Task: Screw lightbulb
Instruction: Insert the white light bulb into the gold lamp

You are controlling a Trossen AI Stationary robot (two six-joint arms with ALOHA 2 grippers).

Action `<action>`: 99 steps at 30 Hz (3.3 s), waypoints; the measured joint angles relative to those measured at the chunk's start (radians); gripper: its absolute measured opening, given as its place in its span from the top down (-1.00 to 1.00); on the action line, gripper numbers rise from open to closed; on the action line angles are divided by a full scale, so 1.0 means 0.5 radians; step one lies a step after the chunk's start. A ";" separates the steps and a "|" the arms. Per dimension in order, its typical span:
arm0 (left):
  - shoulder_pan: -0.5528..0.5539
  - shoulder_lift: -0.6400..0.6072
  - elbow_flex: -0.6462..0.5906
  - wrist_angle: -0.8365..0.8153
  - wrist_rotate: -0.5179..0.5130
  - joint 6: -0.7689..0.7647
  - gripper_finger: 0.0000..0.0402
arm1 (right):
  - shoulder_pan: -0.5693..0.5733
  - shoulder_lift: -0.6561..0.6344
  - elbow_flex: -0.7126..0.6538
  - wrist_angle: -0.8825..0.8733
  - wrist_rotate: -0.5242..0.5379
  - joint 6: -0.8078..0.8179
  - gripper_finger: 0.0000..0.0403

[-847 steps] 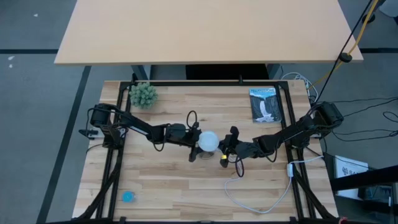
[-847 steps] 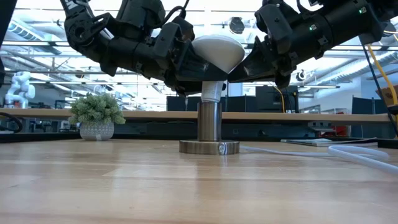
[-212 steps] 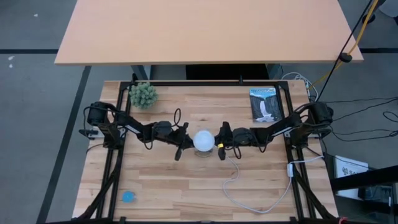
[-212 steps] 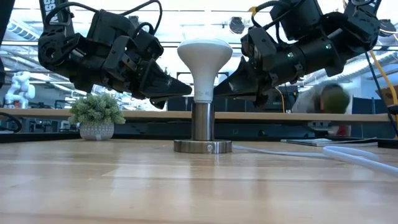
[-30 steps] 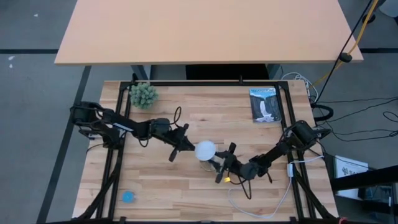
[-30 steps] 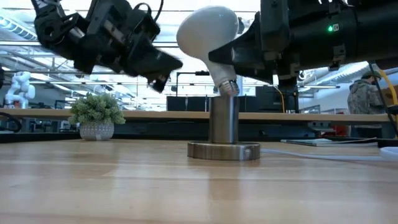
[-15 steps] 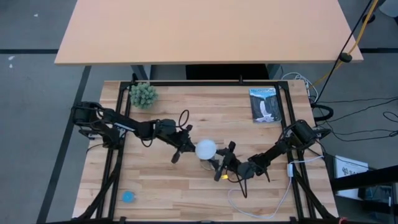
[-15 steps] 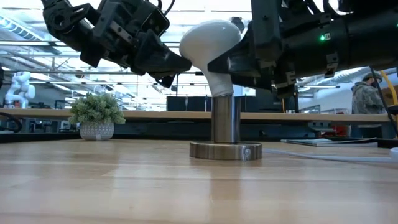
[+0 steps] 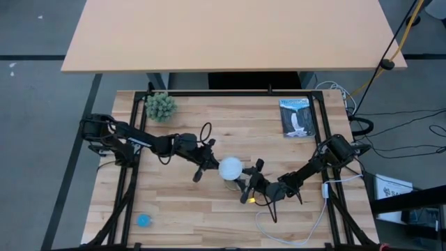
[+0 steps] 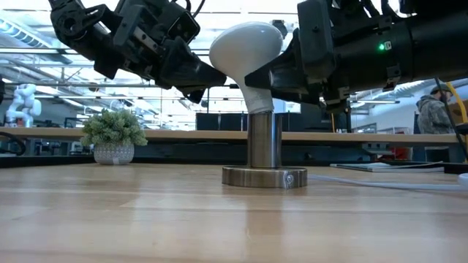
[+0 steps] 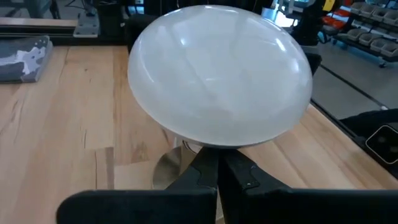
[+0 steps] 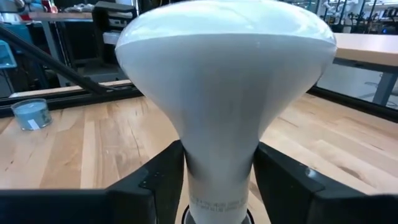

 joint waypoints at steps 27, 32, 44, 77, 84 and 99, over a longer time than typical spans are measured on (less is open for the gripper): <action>-0.060 0.000 0.000 0.157 0.012 -0.009 1.00 | 0.002 -0.421 -0.001 -0.847 -0.213 0.402 -0.08; -0.063 0.000 0.000 0.151 0.012 -0.004 1.00 | 0.002 -0.423 -0.001 -0.851 -0.215 0.378 -0.06; -0.048 0.000 0.000 0.077 -0.049 -0.005 1.00 | 0.040 -0.423 -0.001 -0.883 -0.303 0.418 -0.05; -0.049 0.000 0.000 0.095 -0.050 -0.048 1.00 | -0.002 -0.603 -0.001 -1.234 -0.321 0.789 -0.05; -0.049 0.000 0.000 0.095 -0.050 -0.047 1.00 | 0.009 -0.603 -0.001 -1.234 -0.326 0.777 -0.05; 0.011 0.000 -0.002 -0.157 -0.055 -0.011 1.00 | 0.058 -0.894 0.000 -1.810 -0.318 0.884 -0.05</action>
